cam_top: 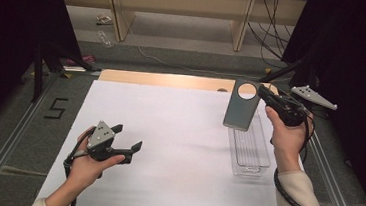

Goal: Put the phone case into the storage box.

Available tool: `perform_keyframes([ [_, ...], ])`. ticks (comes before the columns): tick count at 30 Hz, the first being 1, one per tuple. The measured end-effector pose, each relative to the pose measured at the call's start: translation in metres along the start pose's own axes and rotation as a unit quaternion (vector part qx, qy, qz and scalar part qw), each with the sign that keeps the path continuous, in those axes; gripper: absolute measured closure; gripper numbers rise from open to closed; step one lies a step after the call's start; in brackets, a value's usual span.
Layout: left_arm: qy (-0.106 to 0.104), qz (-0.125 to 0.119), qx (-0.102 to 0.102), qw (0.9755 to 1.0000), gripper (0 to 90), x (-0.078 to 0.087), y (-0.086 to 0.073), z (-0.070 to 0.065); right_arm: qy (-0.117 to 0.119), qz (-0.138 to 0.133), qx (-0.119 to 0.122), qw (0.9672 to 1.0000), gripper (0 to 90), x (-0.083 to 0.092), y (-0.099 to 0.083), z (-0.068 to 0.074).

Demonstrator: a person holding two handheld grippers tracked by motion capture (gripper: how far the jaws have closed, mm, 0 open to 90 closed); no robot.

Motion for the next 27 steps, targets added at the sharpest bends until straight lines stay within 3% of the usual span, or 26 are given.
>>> perform_keyframes([
  [27, 0.0, 0.0, 0.0, 1.0, 12.0, -0.0003, -0.0002, 0.0003, -0.005, -0.005, -0.007, 0.9999, 83.7, 0.003, 0.0009, -0.0068],
])
Point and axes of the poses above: each handheld gripper's, and its own axes: x roughly backward along the jaws, y roughly out of its top, z roughly to its left, the point moved 7 cm from there along -x, roughly forward along the jaws, and after that the axes turned 15 degrees about z, right-handed, at the moved point
